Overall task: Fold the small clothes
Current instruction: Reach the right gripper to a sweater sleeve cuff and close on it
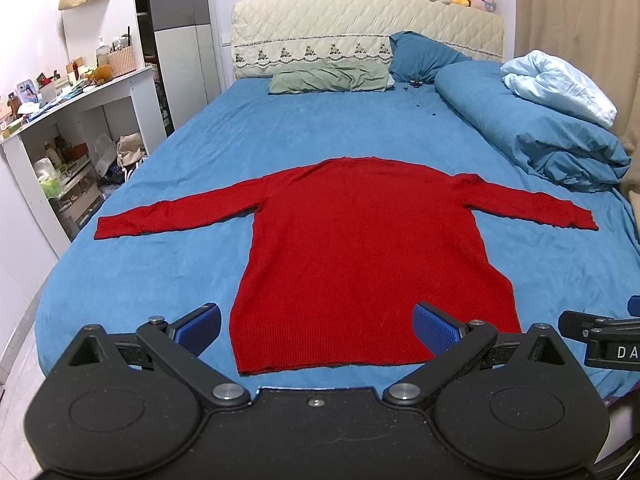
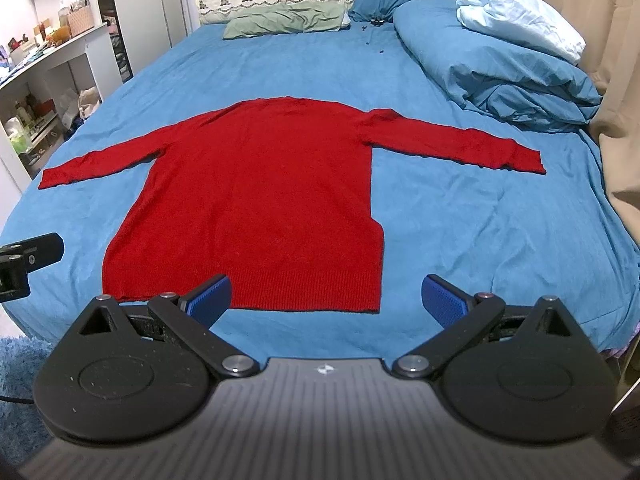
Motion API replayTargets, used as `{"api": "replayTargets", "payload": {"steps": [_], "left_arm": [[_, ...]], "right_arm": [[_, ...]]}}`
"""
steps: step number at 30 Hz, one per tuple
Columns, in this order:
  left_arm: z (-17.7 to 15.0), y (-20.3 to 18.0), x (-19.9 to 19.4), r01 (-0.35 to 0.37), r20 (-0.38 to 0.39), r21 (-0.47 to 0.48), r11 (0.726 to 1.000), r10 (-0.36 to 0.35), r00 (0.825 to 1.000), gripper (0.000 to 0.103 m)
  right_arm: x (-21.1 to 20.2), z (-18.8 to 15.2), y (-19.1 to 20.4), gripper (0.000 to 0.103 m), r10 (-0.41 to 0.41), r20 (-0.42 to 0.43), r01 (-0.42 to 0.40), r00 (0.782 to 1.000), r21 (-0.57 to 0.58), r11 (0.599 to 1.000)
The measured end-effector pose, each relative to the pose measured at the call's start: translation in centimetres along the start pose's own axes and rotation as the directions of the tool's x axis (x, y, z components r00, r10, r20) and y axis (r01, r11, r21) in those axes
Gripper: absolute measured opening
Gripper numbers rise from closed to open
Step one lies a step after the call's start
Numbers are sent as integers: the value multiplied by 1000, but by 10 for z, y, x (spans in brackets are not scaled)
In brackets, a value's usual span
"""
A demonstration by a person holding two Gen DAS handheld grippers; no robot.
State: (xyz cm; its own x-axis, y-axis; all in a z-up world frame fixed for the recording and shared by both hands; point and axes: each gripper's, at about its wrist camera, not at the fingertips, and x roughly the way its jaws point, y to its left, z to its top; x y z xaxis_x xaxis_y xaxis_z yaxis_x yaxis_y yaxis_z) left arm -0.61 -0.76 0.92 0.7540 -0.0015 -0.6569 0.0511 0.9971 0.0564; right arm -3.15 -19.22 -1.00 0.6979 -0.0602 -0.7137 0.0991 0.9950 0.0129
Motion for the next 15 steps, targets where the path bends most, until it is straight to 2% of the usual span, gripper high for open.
{"api": "replayTargets", "payload": {"steps": [7, 11, 15], "left_arm": [[16, -10, -4, 33, 29, 9, 999, -33, 999, 103], [42, -27, -2, 71, 69, 42, 997, -74, 995, 103], [77, -53, 7, 116, 121, 94, 989, -127, 985, 103]], "right_arm": [[-13, 9, -10, 103, -1, 28, 0, 1000, 39, 999], [-17, 28, -27, 103, -36, 55, 33, 998, 60, 998], [-15, 57, -60, 103, -65, 80, 55, 995, 125, 991]]}}
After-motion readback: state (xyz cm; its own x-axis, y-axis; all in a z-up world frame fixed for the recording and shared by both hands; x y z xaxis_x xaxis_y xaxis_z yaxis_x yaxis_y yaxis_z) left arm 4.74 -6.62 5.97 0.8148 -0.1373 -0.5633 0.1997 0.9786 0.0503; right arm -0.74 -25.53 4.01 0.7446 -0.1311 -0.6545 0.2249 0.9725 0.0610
